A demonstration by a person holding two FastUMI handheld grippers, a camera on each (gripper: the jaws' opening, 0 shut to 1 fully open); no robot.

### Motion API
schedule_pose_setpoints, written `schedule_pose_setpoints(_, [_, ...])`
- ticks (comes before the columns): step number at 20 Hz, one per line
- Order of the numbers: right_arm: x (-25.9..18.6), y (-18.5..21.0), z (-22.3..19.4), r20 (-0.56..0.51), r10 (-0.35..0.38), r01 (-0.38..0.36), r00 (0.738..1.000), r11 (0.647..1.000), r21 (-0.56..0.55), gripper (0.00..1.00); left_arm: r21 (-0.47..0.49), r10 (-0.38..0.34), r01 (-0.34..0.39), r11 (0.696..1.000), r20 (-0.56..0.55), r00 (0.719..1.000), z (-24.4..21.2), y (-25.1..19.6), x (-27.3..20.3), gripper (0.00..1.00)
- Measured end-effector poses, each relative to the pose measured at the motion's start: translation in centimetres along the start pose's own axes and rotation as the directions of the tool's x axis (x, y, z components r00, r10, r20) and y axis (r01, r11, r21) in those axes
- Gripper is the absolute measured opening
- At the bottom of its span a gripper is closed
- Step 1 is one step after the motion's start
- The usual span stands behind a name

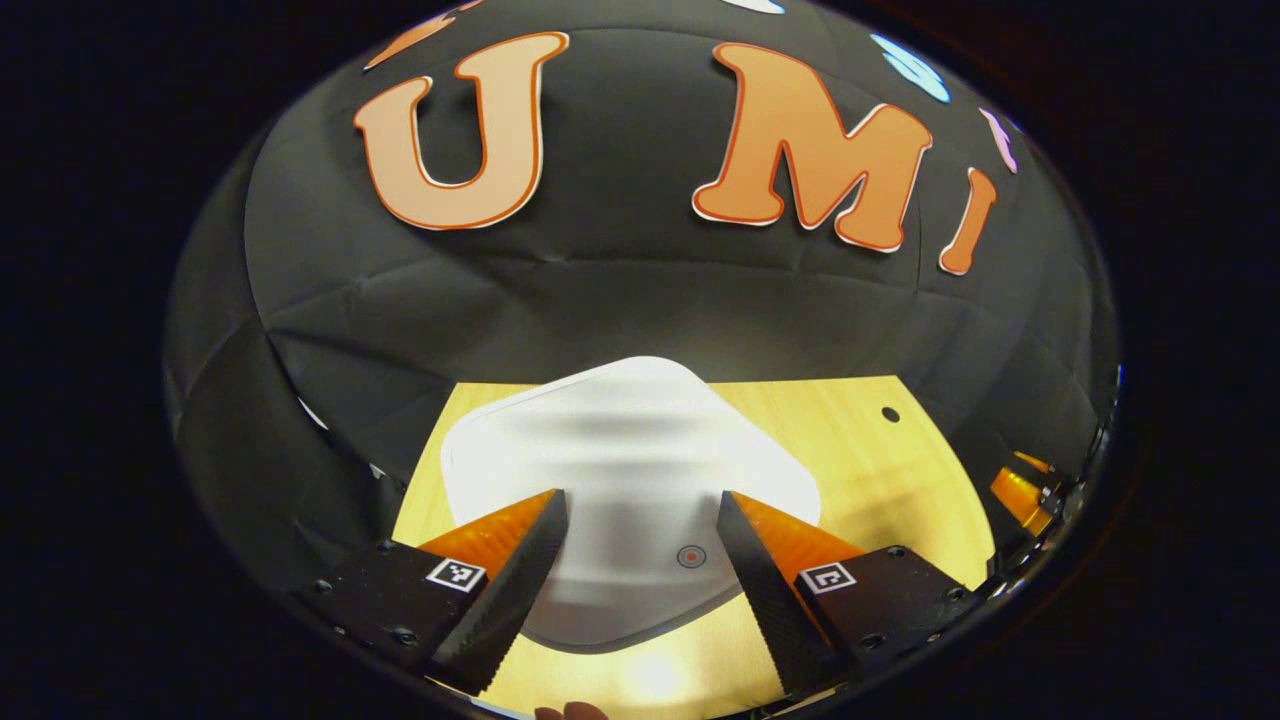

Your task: Press the lid of the desktop garbage bin to open it, pick up the crumpled paper on the desktop and throw it into the bin, then pick up the pop can on the desktop and drop it into the bin, and finally close the garbage bin lid.

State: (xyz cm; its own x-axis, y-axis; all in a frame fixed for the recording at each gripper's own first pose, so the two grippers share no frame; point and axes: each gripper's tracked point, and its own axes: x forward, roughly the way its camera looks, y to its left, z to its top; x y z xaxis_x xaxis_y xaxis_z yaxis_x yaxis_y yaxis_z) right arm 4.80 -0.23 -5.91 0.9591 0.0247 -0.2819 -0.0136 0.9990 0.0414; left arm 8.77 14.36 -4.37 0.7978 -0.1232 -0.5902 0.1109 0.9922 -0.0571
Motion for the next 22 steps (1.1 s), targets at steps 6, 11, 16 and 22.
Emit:
schedule_pose_setpoints(6, [-0.2, -0.1, 0.1, 0.003, 0.002, -0.002, 1.0, 1.0, 0.01, 0.95, 0.063, 0.036, -0.05, 0.997, 0.207, 0.978, 0.5, 0.3, 0.6, 0.97])
schedule_pose_setpoints(11, [-0.2, -0.1, 0.0, 0.007, 0.006, -0.007, 1.0, 1.0, 0.027, 0.95, 0.038, 0.039, -0.049, 0.998, 0.219, 0.975, 0.3, 0.2, 0.7, 0.96])
schedule_pose_setpoints(16, [-0.3, -0.2, 0.2, 0.022, 0.009, -0.009, 1.0, 0.999, 0.035, 0.95, 0.028, 0.042, -0.049, 0.998, 0.214, 0.976, 0.7, 0.3, 0.5, 0.96])
schedule_pose_setpoints(22, [-0.6, -0.6, 1.3, 0.052, -0.007, 0.005, 0.999, 0.999, 0.034, 0.95, -0.013, 0.077, -0.076, 0.997, 0.237, 0.969, 0.9, 0.4, 0.4, 0.96])
